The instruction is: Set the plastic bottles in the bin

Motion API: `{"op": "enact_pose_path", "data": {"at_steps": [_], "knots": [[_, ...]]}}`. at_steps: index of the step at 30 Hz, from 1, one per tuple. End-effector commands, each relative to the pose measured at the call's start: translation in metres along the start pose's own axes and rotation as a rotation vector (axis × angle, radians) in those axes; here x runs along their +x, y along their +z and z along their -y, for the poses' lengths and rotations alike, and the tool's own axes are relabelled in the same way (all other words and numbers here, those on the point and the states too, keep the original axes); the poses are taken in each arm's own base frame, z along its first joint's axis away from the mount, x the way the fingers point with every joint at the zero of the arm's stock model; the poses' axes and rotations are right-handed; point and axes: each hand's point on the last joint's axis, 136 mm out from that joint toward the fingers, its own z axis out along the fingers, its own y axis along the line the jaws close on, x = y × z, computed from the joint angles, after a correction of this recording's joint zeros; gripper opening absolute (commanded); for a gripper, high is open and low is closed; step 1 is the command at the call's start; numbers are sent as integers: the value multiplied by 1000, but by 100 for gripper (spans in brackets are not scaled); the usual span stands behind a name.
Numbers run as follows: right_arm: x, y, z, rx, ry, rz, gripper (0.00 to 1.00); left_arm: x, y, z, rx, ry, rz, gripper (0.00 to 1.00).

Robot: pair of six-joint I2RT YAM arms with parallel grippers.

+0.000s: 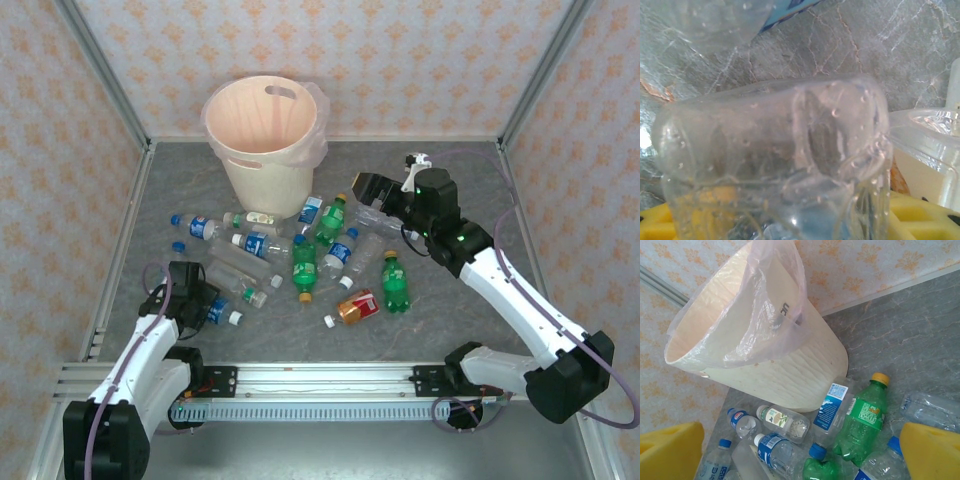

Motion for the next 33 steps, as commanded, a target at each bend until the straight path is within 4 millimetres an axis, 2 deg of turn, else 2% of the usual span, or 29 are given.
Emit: {"op": "enact_pose_path", "data": {"at_steps": [1,6,10,16,19,25,30,33], "knots": [[-10,-12,-11,-26,3,29,100,-5,-13,11,45,-11,12,59],[-10,-13,-14,-35,4,26,100,-17,-42,39,136,-16,40,60],[-12,-14,-18,-45,6,26,100,-29,-71,71,227,5,60,60],[-10,-14,-21,-54,5,20,100,-58,-125,124,378,18,147,59],[-12,-12,-26,-70,4,19,100,-74,-152,156,474,9,191,59],[-16,-14,-37,-85,-11,29,100,-100,-208,234,664,24,257,59],[-22,-17,-44,-97,-12,38,100,-110,-251,310,784,97,324,59],[-24,-19,-47,-102,-14,42,100,-114,-265,352,840,129,333,59]]}}
